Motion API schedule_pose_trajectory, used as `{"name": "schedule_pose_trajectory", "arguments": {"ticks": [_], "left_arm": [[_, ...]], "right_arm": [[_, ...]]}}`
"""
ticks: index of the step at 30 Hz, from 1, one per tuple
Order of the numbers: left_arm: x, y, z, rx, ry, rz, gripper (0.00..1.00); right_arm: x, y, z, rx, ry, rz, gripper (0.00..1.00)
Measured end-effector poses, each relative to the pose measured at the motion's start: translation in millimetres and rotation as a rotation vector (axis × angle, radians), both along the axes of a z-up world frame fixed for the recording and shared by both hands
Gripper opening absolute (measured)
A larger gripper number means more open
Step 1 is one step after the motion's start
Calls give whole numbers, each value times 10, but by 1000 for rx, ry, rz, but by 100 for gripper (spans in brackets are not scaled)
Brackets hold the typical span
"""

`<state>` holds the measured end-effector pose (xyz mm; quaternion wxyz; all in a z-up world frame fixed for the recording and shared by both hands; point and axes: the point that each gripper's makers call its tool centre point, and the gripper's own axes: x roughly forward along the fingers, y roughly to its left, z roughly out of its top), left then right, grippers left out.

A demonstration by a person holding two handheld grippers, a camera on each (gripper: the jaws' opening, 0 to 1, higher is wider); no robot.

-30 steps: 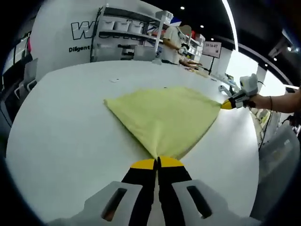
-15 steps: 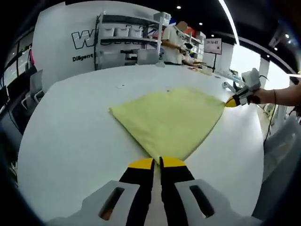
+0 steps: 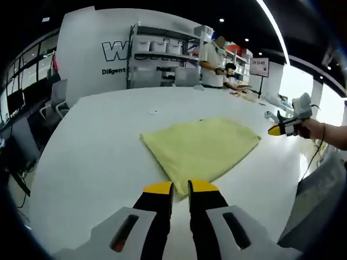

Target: Fold the garment on the visible template until the final outline fits inside the template.

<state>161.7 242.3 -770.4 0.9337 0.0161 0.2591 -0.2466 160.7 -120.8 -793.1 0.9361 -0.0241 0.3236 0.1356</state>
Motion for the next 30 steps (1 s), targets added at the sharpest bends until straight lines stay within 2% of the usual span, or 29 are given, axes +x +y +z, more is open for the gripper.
{"name": "schedule_pose_trajectory", "arguments": {"ticks": [3,6,8,13,15,23,25,29,30], "left_arm": [[-86,4,68,9,-17,25,17],[-140,19,107,-4,-16,53,21],[-185,44,134,17,-22,82,28],[-232,110,191,28,-49,142,44],[-256,144,219,28,-59,176,49],[-328,209,213,24,-48,238,72],[-360,243,234,23,-56,261,78],[-425,300,294,12,-57,303,90],[-432,322,314,9,-65,315,93]], "right_arm": [[-63,10,35,24,-3,-40,17],[-127,21,41,23,2,-65,26],[-210,38,46,48,14,-114,32],[-348,97,81,37,13,-140,45],[-391,125,124,75,0,-166,52],[-500,212,119,103,10,-171,63],[-520,221,149,102,0,-179,70],[-543,233,217,102,-34,-189,92],[-541,224,250,106,-50,-196,94]]}}
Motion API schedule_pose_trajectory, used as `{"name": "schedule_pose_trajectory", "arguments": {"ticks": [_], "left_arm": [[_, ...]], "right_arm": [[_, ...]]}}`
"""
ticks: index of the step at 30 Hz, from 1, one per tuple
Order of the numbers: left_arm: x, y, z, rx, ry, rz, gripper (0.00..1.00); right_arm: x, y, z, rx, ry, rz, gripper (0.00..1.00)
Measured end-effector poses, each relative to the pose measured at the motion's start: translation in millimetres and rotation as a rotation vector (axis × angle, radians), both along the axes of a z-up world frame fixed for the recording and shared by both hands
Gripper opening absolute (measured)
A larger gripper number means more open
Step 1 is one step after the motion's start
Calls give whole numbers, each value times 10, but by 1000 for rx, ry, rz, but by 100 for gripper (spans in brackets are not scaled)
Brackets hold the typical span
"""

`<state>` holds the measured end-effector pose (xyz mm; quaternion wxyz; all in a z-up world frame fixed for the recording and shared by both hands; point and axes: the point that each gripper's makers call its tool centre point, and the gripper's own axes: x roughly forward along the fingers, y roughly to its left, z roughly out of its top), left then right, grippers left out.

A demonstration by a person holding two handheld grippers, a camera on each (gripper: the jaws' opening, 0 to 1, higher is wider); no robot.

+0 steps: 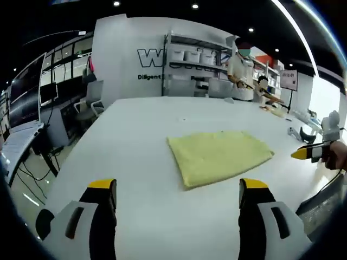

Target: Fold the garment on the visible template until the final outline fits inside the template.

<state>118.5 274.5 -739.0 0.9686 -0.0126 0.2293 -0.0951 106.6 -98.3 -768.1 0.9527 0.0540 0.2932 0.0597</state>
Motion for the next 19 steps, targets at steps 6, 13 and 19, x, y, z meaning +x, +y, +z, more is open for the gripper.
{"name": "schedule_pose_trajectory", "arguments": {"ticks": [6,13,19], "left_arm": [[-50,52,57,0,-5,28,99],[-96,25,66,-10,-1,31,99],[-139,-4,75,-16,-3,29,99]], "right_arm": [[-30,29,67,15,-15,-2,99],[-103,139,33,24,-1,24,99],[-143,143,25,14,9,31,99]]}}
